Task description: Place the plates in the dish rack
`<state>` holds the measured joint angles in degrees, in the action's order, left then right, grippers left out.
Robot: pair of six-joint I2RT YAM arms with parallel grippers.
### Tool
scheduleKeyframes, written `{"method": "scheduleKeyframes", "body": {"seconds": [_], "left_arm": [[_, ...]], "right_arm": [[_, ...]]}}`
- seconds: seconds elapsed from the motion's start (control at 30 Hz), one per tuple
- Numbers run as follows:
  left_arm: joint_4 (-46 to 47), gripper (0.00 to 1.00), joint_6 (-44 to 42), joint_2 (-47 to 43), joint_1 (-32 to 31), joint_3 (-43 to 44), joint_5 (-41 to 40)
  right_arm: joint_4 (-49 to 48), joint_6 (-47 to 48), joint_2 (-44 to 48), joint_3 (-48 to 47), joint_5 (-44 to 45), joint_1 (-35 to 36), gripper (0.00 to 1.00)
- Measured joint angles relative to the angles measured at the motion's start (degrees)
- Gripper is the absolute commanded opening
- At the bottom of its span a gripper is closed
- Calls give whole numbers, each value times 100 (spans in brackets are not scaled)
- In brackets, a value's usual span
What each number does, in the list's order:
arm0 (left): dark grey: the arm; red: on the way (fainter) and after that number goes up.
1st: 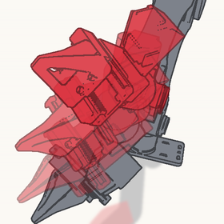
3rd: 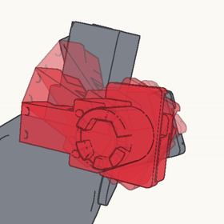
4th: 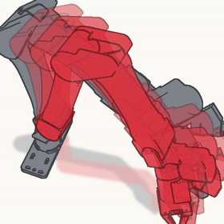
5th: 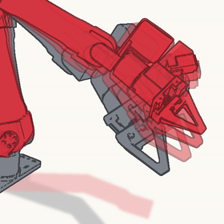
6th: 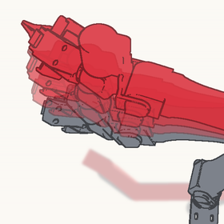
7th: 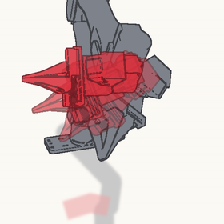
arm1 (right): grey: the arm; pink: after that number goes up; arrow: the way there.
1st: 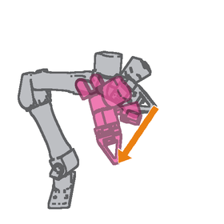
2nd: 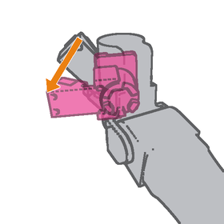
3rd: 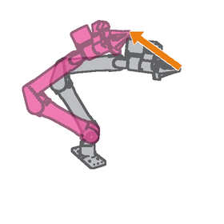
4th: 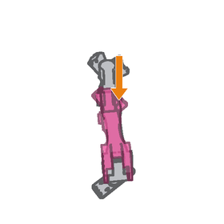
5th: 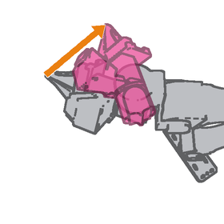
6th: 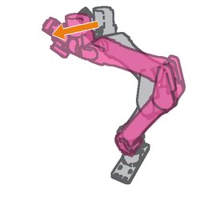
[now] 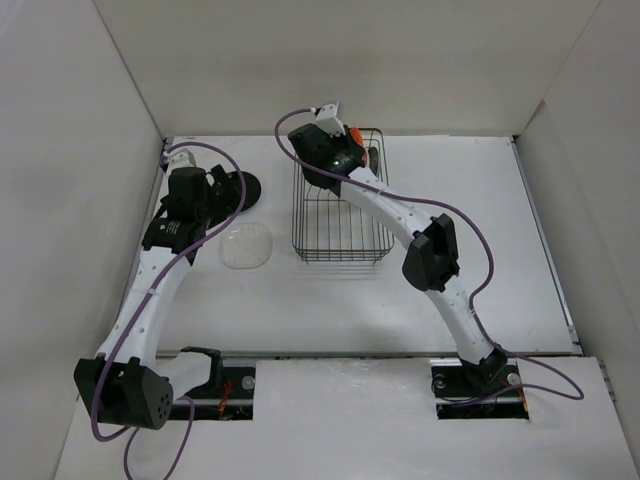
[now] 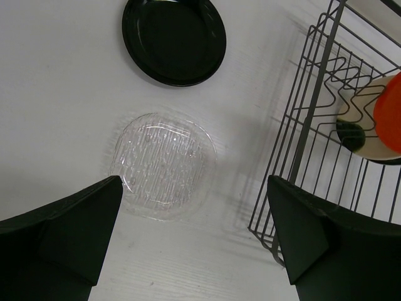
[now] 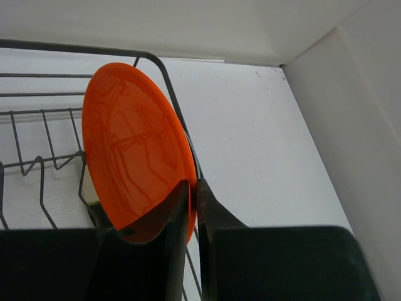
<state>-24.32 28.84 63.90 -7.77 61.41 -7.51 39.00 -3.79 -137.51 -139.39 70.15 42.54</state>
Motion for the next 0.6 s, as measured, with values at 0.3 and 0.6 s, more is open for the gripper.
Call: {"method": "scheduleKeyframes", "body": {"seconds": [0.3,0.6], "left_arm": [[17,100,0,0,0,-7,-20],[-72,100,151,205,127,72,-334]], "right_arm": [[-103,-15,-20,162,7,140,51],[-155,-138,529,699,-535,293,86]]}}
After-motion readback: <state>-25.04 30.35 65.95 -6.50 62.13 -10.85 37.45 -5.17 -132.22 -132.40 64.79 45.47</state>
